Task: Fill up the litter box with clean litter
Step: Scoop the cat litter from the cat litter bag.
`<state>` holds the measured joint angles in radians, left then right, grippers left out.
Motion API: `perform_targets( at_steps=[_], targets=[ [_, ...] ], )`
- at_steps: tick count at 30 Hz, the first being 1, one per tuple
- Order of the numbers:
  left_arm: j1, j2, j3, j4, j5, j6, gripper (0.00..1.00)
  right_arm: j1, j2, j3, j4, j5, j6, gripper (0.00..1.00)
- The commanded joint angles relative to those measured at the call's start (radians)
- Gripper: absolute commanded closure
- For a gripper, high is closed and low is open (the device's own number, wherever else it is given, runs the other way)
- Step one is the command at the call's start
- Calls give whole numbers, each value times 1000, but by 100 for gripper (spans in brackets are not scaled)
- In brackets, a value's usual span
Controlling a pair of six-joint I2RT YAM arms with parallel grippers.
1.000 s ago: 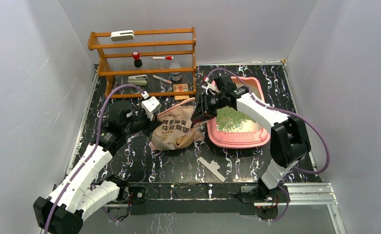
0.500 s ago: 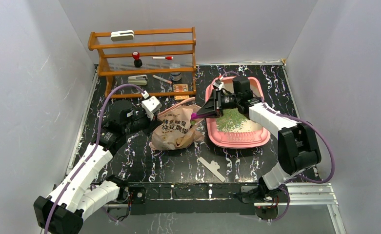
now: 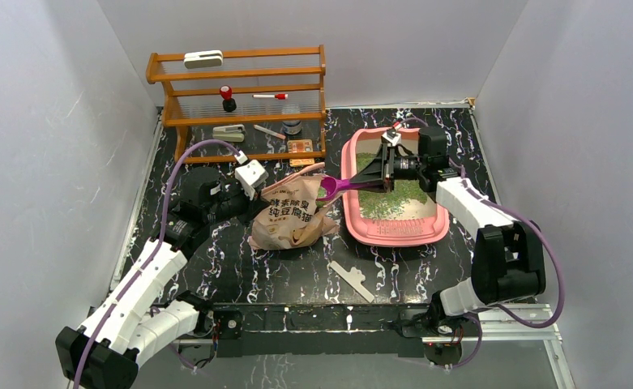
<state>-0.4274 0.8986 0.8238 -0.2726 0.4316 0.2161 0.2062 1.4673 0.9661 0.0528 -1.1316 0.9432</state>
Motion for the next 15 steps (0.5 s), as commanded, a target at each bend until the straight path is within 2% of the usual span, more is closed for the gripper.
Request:
perform_targets(
  at_steps=[1,7,11,15],
  targets=[
    [-2,-42,4,68,28,-7,100,-38,-56,-15,-2,-50,-13,100],
    [-2,-33,11,80,36,-8,100,-66,-75,-13,-50,-74,-50,100],
    [-2,-25,26,65,38,3,100,-89,-87,-7,-155,-84,-110,100],
    [-3,-23,26,66,39,3,100,-66,-72,-5,-157,-73,-106,100]
  ],
)
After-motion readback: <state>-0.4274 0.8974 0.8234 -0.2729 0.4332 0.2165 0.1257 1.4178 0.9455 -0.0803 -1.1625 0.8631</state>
